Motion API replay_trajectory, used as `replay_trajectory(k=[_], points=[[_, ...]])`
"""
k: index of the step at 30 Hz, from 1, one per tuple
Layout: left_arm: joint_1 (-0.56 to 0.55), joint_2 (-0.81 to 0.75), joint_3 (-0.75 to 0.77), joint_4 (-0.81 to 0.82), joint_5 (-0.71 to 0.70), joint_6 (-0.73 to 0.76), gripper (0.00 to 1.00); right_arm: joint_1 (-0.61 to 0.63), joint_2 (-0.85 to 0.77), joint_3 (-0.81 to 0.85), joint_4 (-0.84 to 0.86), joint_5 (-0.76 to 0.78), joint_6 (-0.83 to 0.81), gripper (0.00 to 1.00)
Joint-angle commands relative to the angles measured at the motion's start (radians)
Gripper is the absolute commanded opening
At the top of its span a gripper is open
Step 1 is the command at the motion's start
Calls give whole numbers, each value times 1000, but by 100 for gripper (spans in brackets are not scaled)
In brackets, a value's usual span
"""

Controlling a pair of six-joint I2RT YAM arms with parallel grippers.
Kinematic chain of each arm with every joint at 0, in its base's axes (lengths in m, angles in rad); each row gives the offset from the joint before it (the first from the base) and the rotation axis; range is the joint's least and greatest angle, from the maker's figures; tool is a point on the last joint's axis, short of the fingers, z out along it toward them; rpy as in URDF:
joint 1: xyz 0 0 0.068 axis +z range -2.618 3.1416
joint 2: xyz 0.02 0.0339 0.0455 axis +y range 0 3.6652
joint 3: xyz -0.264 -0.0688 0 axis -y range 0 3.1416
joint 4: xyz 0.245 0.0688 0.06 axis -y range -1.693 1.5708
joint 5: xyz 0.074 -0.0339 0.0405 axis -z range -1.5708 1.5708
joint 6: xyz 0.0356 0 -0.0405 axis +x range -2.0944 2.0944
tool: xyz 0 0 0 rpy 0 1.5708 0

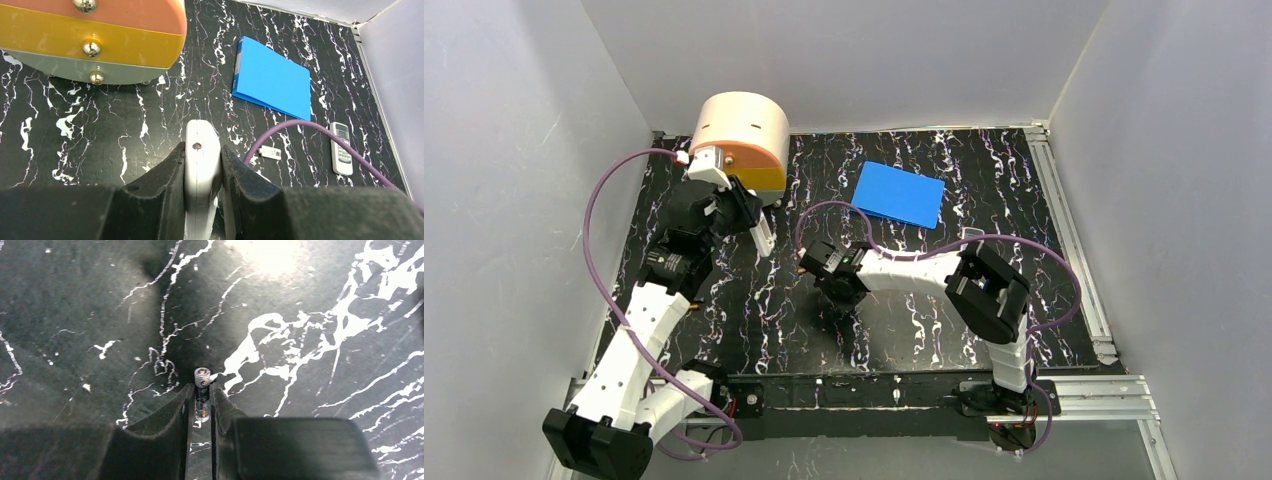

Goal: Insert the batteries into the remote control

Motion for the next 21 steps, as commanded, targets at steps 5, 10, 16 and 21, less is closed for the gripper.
replay_trajectory(k=[5, 10, 16, 21], points=[[2, 12, 25, 23, -4, 11, 0, 2, 20, 15, -26, 92, 31, 11], [2, 30, 37, 18, 32, 16, 0, -6, -25, 11, -5, 140, 54, 4], [1, 72, 34, 55, 217, 24, 0, -92, -202, -39, 117, 156, 113, 3], [1, 132, 37, 178, 488, -27, 0, -187, -425, -118, 280, 104, 145, 5]])
